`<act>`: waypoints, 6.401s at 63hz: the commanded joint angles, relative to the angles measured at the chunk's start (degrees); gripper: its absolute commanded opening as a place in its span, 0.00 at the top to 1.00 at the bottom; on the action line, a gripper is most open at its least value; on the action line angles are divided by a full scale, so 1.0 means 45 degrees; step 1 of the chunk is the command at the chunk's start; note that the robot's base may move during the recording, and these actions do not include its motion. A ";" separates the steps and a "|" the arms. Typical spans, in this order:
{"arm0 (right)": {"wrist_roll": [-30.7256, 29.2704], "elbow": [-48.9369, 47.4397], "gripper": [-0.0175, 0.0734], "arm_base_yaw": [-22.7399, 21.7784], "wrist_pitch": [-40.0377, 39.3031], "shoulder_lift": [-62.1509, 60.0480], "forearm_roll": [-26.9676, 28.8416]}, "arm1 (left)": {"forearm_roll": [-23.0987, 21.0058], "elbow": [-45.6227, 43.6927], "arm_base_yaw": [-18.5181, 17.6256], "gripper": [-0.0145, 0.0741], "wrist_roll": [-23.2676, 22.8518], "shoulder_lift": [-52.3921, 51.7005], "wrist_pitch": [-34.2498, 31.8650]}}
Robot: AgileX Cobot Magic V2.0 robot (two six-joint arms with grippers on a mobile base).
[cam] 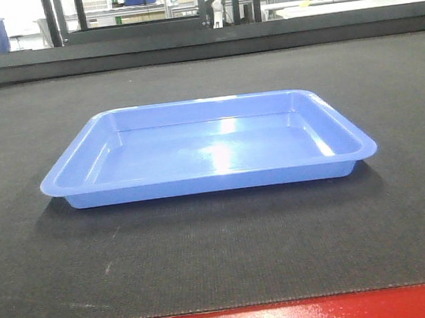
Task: Grab blue tray and place on right shelf
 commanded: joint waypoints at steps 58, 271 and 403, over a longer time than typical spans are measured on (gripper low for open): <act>-0.0060 -0.1555 0.75 -0.0102 -0.2248 -0.0218 0.0336 | 0.0645 -0.1990 -0.0089 0.89 0.0024 0.0332 -0.2021; 0.3330 -1.9071 0.75 0.4059 1.0341 2.1138 -0.1861 | 0.1512 -2.3503 -0.4315 0.89 -0.4030 2.3531 1.3184; 0.3330 -1.7699 0.75 0.6515 1.3592 1.4103 -0.1870 | 0.1629 -1.8973 -0.6565 0.89 -0.4658 1.6142 1.5207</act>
